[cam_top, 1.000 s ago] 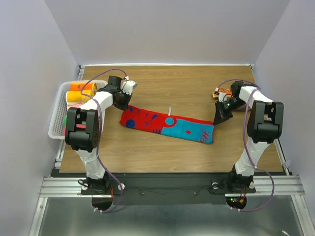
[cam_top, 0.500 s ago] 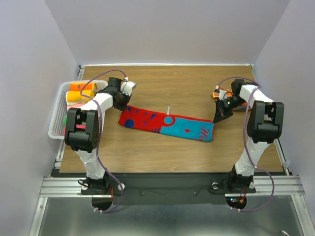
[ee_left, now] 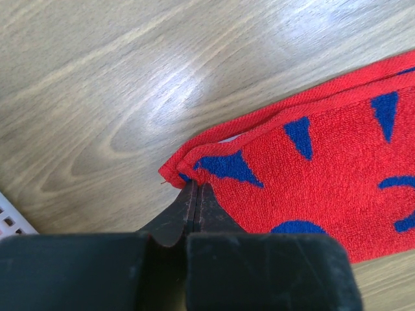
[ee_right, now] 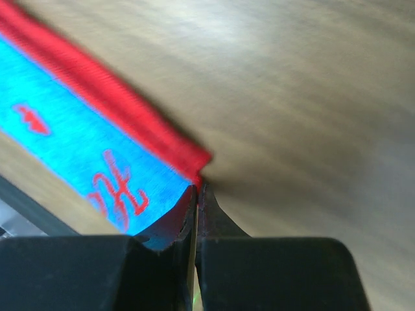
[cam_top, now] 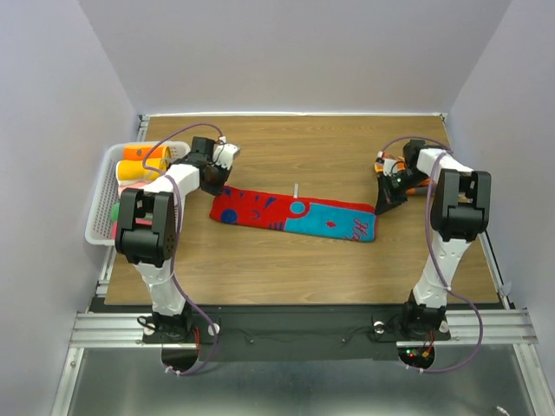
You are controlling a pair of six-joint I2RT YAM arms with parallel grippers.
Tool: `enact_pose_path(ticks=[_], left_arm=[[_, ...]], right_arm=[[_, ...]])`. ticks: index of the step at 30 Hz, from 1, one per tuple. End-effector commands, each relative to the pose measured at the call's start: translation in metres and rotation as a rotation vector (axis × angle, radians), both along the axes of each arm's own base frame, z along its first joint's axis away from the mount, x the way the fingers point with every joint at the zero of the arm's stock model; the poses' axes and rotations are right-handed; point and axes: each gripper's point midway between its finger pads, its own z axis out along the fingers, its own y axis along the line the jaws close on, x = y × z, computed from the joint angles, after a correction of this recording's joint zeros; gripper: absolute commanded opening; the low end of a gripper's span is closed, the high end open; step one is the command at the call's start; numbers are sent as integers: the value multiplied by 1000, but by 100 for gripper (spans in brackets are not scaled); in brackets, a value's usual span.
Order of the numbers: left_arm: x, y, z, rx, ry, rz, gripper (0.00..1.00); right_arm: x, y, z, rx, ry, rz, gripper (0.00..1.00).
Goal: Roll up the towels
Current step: Fold the towel
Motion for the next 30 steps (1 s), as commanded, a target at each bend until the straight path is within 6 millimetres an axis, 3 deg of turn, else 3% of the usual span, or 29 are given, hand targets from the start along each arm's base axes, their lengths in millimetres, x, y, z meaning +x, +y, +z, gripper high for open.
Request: enact_pose_path(ticks=[1, 8, 12, 13, 14, 16, 17, 18, 20, 22, 23, 27, 28, 29, 30], left_arm=[[11, 5, 2, 15, -28, 8, 0], [18, 5, 5, 14, -36, 15, 0], [39, -2, 7, 2, -41, 4, 0], [44, -2, -2, 4, -23, 4, 0], [59, -4, 9, 2, -57, 2, 2], [73, -7, 10, -1, -66, -1, 9], [90, -10, 14, -8, -86, -3, 13], [94, -14, 15, -22, -76, -7, 26], [112, -21, 28, -53, -100, -16, 36], [116, -27, 43, -85, -109, -19, 46], [119, -28, 57, -95, -133, -17, 49], [103, -30, 102, -130, -189, -20, 52], [93, -31, 126, -149, -225, -30, 52], [85, -33, 131, -162, -225, -37, 52], [68, -35, 117, -171, -183, -46, 52]], right_arm=[[13, -7, -23, -49, -13, -31, 1], [19, -10, -32, -66, -32, -54, 1], [1, -11, -32, -84, -14, -37, 1], [-9, -11, -34, -87, 6, -28, 1], [-17, -11, -29, -92, 12, -19, 1], [-31, -9, -26, -89, 27, 12, 1], [-47, -6, -23, -86, 58, 29, 0], [-54, -1, -20, -79, 65, 55, 5], [-60, 2, -8, -68, 64, 60, 28], [-52, 1, 4, -74, 35, 55, 45], [-45, -1, 9, -86, 16, 48, 48], [11, -8, 47, -117, -145, 30, 50], [20, -8, 50, -116, -166, 31, 50], [26, -8, 52, -113, -178, 32, 49], [31, -6, 52, -104, -183, 36, 47]])
